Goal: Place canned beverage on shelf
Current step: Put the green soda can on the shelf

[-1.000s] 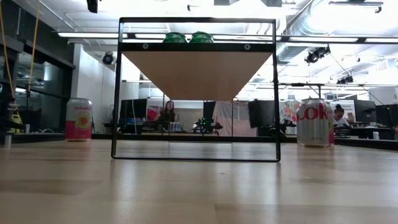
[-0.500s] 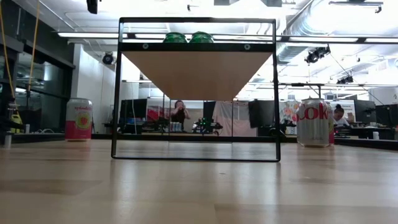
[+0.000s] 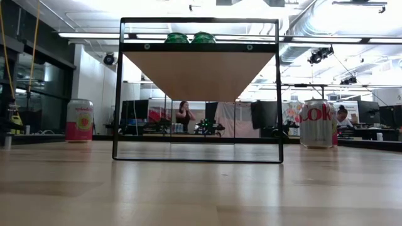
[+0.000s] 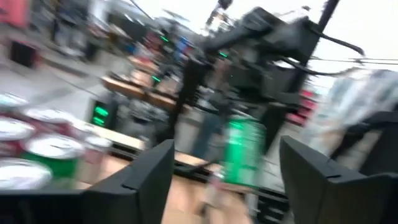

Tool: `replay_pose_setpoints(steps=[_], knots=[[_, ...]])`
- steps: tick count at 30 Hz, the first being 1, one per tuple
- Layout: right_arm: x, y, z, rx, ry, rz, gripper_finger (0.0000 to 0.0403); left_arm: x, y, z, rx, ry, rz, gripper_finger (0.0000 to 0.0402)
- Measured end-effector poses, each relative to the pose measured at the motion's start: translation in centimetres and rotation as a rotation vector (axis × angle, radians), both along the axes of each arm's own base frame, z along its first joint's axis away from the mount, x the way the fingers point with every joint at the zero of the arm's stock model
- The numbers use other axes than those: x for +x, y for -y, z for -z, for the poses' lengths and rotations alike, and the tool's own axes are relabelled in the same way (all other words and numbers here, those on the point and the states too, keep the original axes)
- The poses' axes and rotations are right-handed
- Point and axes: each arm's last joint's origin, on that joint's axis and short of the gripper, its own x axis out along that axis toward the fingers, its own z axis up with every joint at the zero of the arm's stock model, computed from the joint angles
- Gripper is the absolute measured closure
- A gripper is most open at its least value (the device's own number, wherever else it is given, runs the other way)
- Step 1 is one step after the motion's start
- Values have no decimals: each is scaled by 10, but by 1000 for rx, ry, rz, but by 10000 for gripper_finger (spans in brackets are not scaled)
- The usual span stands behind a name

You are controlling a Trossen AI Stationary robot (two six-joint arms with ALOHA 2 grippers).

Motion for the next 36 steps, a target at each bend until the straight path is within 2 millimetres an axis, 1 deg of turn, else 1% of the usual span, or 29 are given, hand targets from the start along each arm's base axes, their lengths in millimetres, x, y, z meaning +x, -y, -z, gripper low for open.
replay_pose_setpoints(steps=[2, 5, 10, 16, 22, 26, 28, 31, 36], knots=[[7, 14, 0, -30, 4, -44, 115, 10, 5, -2, -23, -25, 62, 154], [14, 33, 0, -67, 14, -109, 115, 32, 13, -1, -17, -84, 114, 132], [21, 57, 0, -148, 42, -252, 115, 69, 20, -6, 11, -166, 146, 111], [28, 79, -2, -277, 105, -434, 115, 110, 20, -12, -10, -300, 121, 101], [38, 90, -3, -343, 199, -605, 115, 143, 16, -8, -53, -424, 89, 99], [39, 93, -2, -365, 206, -670, 115, 156, 10, -4, -66, -467, 104, 98], [40, 93, -2, -397, 217, -700, 115, 161, 8, -2, -86, -475, 154, 98], [43, 93, -3, -445, 239, -721, 115, 163, 6, 1, -112, -491, 240, 98], [51, 95, -1, -468, 260, -718, 115, 163, 2, 1, -8, -481, 256, 98]])
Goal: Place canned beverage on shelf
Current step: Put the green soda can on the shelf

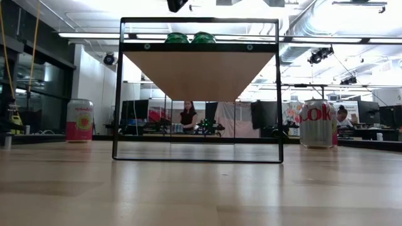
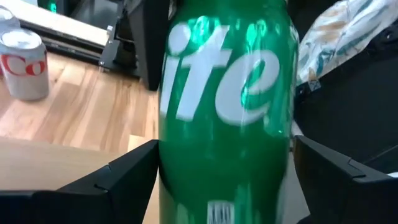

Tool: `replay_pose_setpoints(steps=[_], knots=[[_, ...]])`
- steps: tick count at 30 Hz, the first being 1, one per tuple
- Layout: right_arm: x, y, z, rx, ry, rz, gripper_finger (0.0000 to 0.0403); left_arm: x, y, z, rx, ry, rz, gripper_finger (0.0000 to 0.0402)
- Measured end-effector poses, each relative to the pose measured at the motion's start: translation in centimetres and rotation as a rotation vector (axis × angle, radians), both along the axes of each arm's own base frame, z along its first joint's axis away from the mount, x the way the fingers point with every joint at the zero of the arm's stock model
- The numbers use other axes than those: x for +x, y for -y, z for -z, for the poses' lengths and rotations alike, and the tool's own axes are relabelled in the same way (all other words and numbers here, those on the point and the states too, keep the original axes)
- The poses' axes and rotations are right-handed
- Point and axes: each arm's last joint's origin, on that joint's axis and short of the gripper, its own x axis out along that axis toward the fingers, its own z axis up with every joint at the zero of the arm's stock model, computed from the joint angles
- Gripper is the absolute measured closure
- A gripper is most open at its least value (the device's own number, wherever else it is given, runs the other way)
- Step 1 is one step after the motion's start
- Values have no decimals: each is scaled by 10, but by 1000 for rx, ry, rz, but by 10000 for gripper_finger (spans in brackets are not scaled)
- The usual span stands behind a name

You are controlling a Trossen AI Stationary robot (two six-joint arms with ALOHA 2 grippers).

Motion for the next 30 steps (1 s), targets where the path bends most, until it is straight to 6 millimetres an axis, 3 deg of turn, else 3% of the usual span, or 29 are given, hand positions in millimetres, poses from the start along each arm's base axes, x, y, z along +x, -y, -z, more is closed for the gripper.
replay_pose_setpoints(steps=[5, 12, 16, 20, 24, 27, 30], knots=[[8, 0, 3, -18, 27, 7, 115, 0, -4, 1, 23, -1, 20, 117], [11, 0, 3, -42, 46, -10, 115, -3, -5, 4, 68, -39, 31, 208], [12, 0, 3, -50, 53, -1, 76, -6, -12, 3, 101, -46, 29, 208], [2, 3, -1, -35, 18, 80, 41, -26, -26, 9, 161, -186, -30, 208], [-11, 6, 2, -67, -84, 173, 34, -61, -38, -7, 281, -248, -205, 208], [-25, 9, -1, -53, -135, 224, 33, -79, -40, -14, 343, -260, -335, 208], [-32, 10, 4, -28, -141, 258, 31, -98, -35, -22, 341, -163, -457, 208]])
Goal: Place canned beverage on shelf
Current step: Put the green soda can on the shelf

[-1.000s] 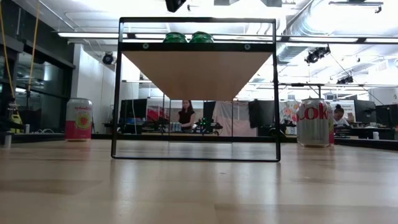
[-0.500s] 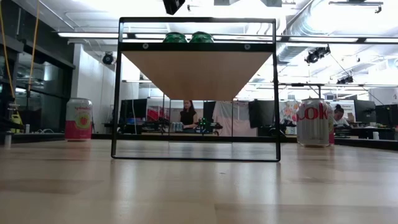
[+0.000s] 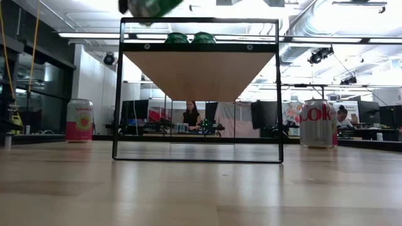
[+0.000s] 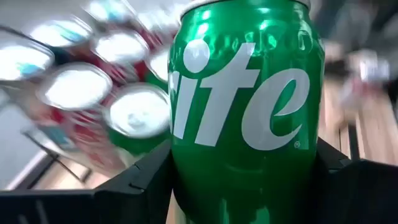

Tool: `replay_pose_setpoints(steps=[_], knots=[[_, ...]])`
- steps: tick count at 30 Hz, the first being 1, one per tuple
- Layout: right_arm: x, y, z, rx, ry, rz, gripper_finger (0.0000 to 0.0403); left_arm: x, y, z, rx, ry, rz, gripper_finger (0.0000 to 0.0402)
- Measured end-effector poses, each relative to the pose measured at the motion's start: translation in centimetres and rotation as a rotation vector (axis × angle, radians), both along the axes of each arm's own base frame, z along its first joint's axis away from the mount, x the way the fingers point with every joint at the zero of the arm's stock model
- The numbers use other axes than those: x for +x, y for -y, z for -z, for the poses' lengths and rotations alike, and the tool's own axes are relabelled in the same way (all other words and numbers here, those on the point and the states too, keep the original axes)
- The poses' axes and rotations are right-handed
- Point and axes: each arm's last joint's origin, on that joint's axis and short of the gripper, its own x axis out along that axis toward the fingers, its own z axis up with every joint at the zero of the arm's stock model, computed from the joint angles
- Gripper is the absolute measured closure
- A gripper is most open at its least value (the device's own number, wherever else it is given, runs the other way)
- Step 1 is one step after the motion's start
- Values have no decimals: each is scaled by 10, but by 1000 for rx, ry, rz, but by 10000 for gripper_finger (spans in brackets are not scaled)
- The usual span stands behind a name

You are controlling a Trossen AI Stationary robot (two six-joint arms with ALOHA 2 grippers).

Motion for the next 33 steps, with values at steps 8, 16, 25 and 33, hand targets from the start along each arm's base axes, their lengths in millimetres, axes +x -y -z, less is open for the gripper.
replay_pose_setpoints(steps=[8, 16, 25, 33], knots=[[-8, 0, 39, 197, 419, 149, 30, -4, 35, 48, -107, 430, -88, 208], [7, 3, 73, 368, 904, 346, 30, 26, 51, 70, -73, 563, -147, 208], [24, 10, 75, 288, 946, 359, 30, 52, 49, 70, -31, 520, -123, 208], [31, 17, 76, 271, 950, 376, 30, 64, 47, 67, -23, 520, -122, 208]])
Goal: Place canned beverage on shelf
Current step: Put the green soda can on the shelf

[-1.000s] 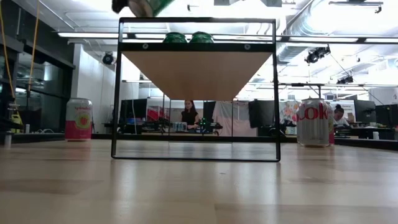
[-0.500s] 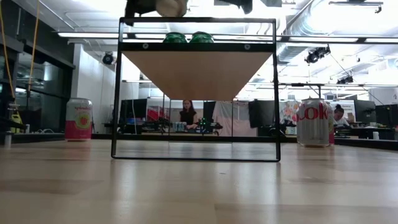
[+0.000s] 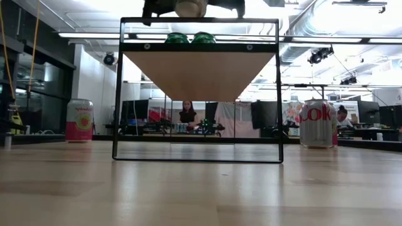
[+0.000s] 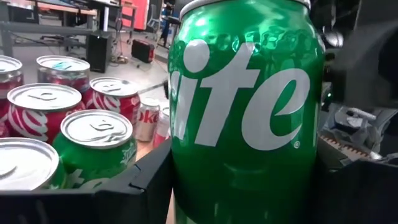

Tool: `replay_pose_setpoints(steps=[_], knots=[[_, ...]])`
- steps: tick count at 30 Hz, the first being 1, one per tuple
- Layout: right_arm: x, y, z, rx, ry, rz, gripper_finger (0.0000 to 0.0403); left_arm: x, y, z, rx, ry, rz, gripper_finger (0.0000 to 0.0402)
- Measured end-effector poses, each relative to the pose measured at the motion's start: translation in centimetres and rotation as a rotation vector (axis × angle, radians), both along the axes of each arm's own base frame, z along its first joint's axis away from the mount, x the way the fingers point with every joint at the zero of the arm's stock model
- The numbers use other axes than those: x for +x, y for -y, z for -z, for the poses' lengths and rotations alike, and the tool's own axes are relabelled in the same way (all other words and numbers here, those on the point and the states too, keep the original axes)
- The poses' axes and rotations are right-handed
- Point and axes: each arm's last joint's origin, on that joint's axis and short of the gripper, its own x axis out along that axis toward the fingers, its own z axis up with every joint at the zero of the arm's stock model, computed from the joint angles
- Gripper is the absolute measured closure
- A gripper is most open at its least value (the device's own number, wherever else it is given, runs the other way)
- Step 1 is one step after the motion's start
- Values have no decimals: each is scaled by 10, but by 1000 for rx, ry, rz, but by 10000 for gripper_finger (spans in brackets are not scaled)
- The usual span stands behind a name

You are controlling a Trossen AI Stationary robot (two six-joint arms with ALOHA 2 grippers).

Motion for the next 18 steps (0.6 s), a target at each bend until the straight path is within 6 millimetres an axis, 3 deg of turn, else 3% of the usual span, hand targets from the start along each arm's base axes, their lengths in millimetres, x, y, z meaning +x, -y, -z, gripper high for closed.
replay_pose_setpoints(steps=[13, 18], knots=[[6, 1, 1, 1, 42, 0, 31, 3, 1, -3, 35, 24, 32, 208], [7, 1, 0, -16, 55, -3, 67, 3, 1, -3, 39, 27, 35, 208]])
